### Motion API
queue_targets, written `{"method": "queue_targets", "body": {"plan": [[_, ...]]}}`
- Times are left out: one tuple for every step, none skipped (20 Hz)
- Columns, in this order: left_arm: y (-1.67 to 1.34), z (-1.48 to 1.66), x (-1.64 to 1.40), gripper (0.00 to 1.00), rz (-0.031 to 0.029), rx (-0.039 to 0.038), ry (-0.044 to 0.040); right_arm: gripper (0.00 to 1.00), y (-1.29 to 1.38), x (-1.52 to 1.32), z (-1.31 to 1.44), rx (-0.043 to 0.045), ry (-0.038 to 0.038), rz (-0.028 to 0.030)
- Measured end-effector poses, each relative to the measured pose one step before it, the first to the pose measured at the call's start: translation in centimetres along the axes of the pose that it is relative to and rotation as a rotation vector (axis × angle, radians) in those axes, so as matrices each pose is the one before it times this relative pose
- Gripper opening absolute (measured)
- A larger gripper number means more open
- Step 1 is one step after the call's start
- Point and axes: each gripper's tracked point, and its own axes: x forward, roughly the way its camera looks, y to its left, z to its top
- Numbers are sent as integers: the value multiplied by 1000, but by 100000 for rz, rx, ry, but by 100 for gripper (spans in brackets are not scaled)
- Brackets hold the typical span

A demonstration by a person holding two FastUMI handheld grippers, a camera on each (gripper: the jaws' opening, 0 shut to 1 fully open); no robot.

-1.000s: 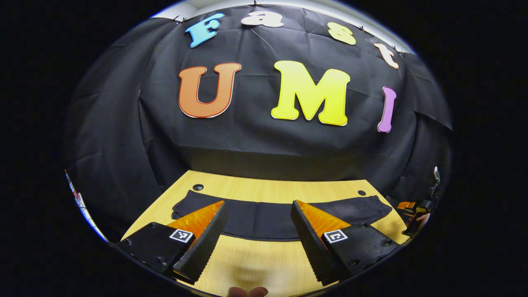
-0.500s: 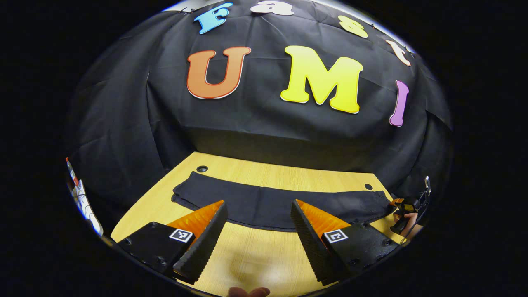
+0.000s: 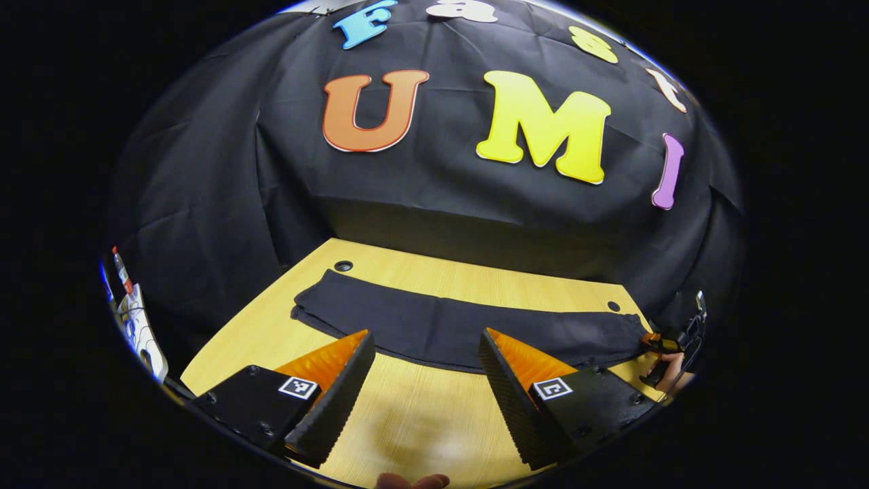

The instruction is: Grasp the waist and the cuffs of the jeans and fold them to make the two legs overlap; first hold the waist and fold one-third of the jeans toward the cuffs, then hold the cuffs and fold the remaining one-third in the same direction to finish folding.

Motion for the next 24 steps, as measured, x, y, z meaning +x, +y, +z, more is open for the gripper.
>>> {"method": "queue_targets", "body": {"plan": [[121, -81, 45, 99, -143, -1660, 117, 37, 339, -29, -489, 277, 2362, -785], [318, -88, -86, 99, -66, -1181, -261, 18, 77, -872, 392, -929, 458, -767], [262, 61, -82, 99, -1, -885, -441, 8, 467, -927, 294, -2285, 11, 82], [266, 77, -123, 99, -61, -839, -654, 4, 754, -716, 464, -2338, -703, 665], [333, 170, -221, 99, 99, -980, -952, 0, 836, -826, 927, -2014, -1693, 1260], [522, 164, -310, 99, 53, -930, -1153, 3, 1156, -1013, 680, -2410, -1331, 1775], [569, 165, -332, 99, 359, -760, -1092, 3, 1300, -982, 778, -2320, -1380, 1573], [698, 105, -268, 99, 492, -1014, -698, 3, 1570, -1078, 783, -2150, -1616, 2050], [782, 115, -193, 99, 665, -1457, -614, 3, 1824, -1189, 859, -2150, -1816, 2206], [942, 152, 10, 99, 591, -1916, -541, 3, 2034, -1630, 889, -2514, -2055, 2921], [991, 162, -173, 99, 821, -1923, -635, 3, 2367, -1403, 800, -2958, -741, 3493], [1180, 133, -49, 99, 1144, -1859, -554, 3, 2590, -1420, 625, -2685, -777, 3987], [1050, 172, -195, 99, 1186, -1753, -681, 3, 2566, -1007, 585, -3301, -939, 4063], [1319, 173, -448, 99, 1299, -1560, -939, 3, 2591, -307, 462, -3972, -1375, 3471], [1243, 73, -222, 99, 1421, -1345, -632, 3, 3105, -449, 543, -3629, -1371, 3766], [1227, 60, -342, 99, 1348, -1467, -660, 3, 3824, -299, 76, -2911, -415, 4140], [1160, 184, -331, 99, 1441, -1596, -413, 0, 3726, -78, -207, -1661, -117, 4137], [1375, -90, -367, 99, 1517, -1287, -2, 7, 3778, 167, -609, -1449, -319, 3799], [1342, -210, -341, 99, 1637, -798, 761, 3, 3572, 447, -767, -2036, 102, 3519], [1493, -153, -319, 99, 1753, -595, 601, 3, 3208, 879, -1057, -1469, 569, 2854], [1390, 87, -503, 99, 1721, -833, 88, 3, 3116, 1037, -1730, -1450, 1251, 3064], [1799, 258, -469, 99, 2218, -1003, -223, 3, 3208, 1384, -2193, -1341, 1790, 2582], [1556, 128, -431, 99, 2426, -1214, 157, 3, 2464, 1512, -2500, -1627, 2673, 1990], [1473, 6, -479, 99, 1964, -1217, 610, 3, 1950, 1320, -2646, -1825, 3210, 1108]]}}
